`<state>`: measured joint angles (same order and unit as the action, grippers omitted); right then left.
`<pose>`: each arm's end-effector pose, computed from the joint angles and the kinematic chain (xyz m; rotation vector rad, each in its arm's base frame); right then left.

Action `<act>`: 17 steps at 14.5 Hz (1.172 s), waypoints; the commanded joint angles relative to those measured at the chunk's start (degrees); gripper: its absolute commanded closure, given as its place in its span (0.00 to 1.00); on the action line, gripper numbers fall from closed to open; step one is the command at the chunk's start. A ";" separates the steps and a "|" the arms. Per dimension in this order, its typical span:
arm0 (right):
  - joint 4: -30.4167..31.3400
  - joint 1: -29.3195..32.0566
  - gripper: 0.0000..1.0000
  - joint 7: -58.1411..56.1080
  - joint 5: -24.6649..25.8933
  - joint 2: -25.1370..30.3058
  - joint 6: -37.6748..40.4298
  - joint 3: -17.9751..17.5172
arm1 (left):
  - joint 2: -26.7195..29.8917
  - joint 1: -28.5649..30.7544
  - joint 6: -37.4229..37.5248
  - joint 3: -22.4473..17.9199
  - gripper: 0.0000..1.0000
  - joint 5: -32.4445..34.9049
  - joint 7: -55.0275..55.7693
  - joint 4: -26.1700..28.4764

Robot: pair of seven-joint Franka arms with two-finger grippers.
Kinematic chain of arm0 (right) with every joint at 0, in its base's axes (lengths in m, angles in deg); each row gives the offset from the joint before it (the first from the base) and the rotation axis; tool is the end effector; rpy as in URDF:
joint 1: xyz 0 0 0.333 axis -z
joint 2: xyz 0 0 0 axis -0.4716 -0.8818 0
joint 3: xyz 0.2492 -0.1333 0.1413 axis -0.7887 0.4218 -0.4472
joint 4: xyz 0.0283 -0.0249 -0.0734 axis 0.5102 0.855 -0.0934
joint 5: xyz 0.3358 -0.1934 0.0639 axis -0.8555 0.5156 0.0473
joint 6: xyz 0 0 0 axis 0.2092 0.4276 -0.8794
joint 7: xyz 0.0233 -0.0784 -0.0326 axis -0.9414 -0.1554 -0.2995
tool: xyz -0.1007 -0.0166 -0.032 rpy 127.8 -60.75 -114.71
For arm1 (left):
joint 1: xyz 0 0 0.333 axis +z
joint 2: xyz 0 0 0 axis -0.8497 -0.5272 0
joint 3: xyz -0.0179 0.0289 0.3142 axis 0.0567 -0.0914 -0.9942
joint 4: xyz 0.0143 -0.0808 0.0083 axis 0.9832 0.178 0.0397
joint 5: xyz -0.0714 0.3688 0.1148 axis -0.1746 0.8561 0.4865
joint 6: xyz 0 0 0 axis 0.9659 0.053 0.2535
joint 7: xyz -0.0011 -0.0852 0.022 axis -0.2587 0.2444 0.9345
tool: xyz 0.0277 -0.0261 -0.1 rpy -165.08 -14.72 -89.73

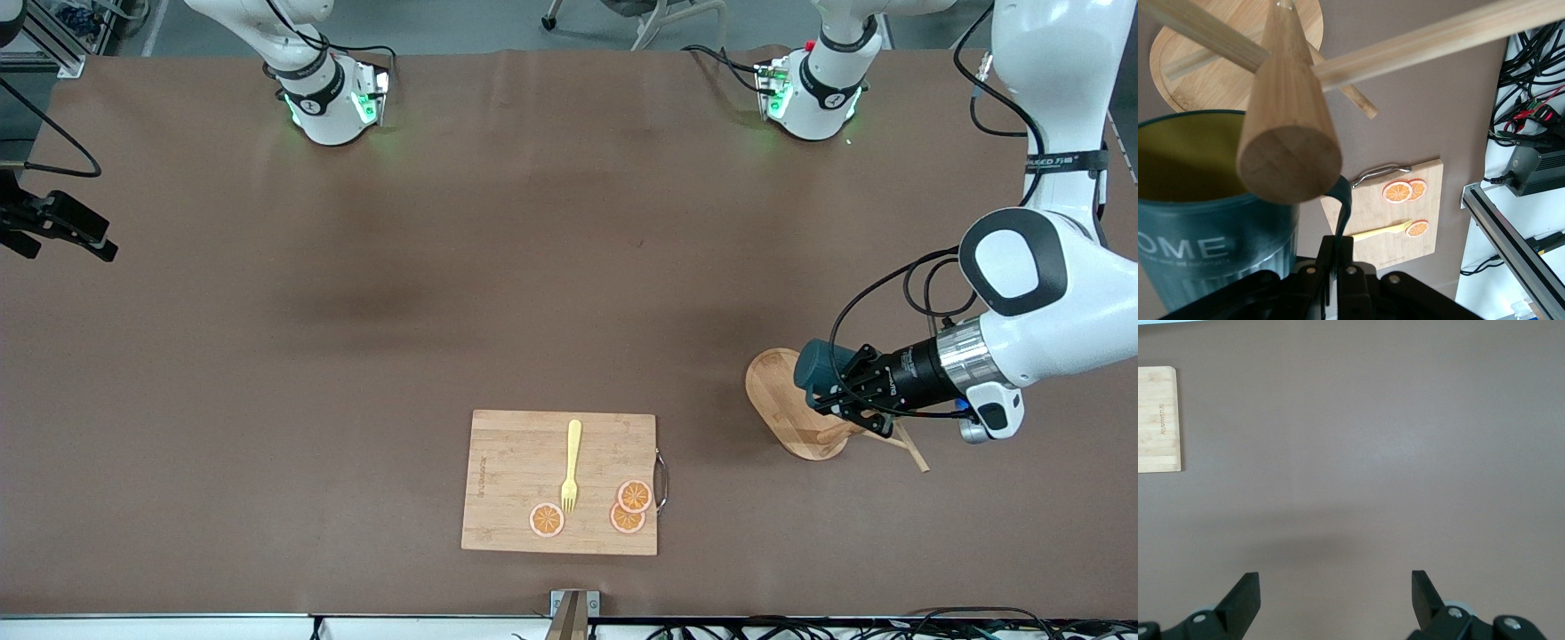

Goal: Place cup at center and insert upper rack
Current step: 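Slide the handle down the peg and open the left gripper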

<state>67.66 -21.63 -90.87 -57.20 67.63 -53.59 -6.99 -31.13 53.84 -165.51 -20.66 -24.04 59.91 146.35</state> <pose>0.5422 -0.0506 0.6191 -3.1286 0.1004 -0.1485 0.6842 -0.0918 0.3990 2.0560 1.5629 -0.3484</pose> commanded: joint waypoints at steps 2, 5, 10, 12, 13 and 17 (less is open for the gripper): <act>0.75 0.53 0.00 -0.46 0.61 1.26 0.00 -0.41 | -0.97 0.91 -0.01 0.31 0.96 -1.08 -2.47 -0.52; 0.75 0.53 0.00 -0.46 0.61 1.26 -0.17 -0.41 | -1.06 1.00 -0.01 0.31 0.95 -1.08 -3.52 -0.52; 0.75 0.53 0.00 -0.46 0.61 1.26 -0.17 -0.41 | -1.06 0.91 -0.01 0.22 0.76 -0.90 -4.66 -0.52; 0.75 0.53 0.00 -0.46 0.61 1.26 -0.17 -0.41 | -1.06 1.00 -0.01 0.22 0.51 -0.90 -4.84 -0.61; 0.75 0.53 0.00 -0.46 0.61 1.26 -0.09 -0.41 | -1.06 1.43 -0.01 0.22 0.40 -0.90 -4.76 -0.96; 0.75 0.44 0.00 -0.46 0.61 1.26 -0.09 -0.50 | -0.19 1.52 -0.01 0.13 0.00 -0.90 -3.96 -2.10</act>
<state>67.64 -21.63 -90.87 -57.20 67.63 -53.58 -7.00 -31.97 54.93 -165.79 -20.67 -24.16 56.40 144.69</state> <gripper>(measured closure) 0.000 0.176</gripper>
